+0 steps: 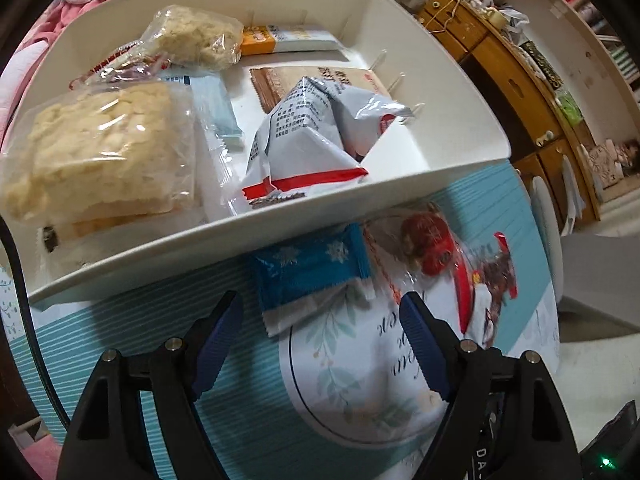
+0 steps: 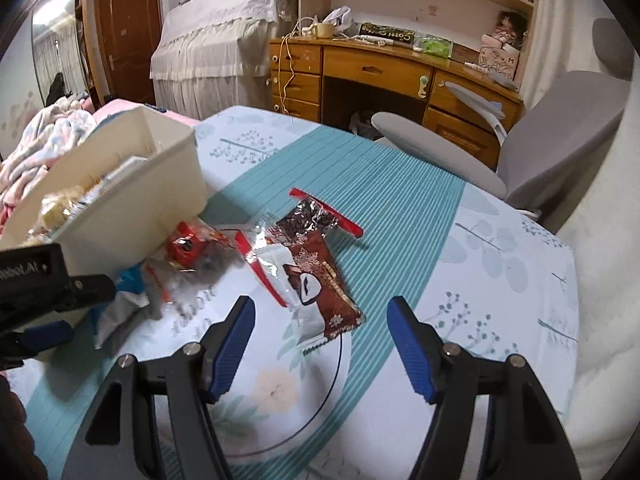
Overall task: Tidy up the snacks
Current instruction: 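Grasp brown chocolate packet with right tool while left tool grasps blue packet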
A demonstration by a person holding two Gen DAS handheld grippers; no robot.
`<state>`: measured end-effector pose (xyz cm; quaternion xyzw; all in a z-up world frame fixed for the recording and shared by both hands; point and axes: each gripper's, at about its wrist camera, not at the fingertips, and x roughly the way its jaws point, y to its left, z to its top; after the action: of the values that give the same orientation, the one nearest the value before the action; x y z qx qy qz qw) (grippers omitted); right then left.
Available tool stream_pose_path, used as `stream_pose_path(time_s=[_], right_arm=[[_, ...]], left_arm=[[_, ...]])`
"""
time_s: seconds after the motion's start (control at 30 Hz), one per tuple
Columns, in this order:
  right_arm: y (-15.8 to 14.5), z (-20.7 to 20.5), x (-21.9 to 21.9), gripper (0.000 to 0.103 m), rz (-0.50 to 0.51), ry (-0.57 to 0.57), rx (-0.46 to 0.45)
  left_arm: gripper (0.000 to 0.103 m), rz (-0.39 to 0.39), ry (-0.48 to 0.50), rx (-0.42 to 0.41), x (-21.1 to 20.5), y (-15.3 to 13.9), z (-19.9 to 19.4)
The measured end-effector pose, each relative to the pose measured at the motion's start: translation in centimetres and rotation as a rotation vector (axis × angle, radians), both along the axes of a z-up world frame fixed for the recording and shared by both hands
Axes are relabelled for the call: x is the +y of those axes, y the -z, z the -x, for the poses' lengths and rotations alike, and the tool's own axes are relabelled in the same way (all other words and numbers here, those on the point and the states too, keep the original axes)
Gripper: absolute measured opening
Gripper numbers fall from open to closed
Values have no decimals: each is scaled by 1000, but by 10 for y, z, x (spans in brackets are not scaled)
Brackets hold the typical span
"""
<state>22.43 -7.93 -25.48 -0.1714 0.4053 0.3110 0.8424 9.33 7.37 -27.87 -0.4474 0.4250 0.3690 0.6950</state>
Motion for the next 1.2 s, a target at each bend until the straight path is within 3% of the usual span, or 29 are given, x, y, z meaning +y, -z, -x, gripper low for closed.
stream_pose_path(time_s=[0.43, 0.9, 1.2], right_arm=[[36, -26, 19, 63, 38, -14, 47], [36, -29, 27, 40, 39, -25, 117], [33, -10, 21, 39, 13, -60, 224]], left_arm=[[79, -13, -26, 104, 14, 27, -23], [80, -30, -20, 130, 24, 34, -42], [59, -54, -13, 129, 15, 29, -35]])
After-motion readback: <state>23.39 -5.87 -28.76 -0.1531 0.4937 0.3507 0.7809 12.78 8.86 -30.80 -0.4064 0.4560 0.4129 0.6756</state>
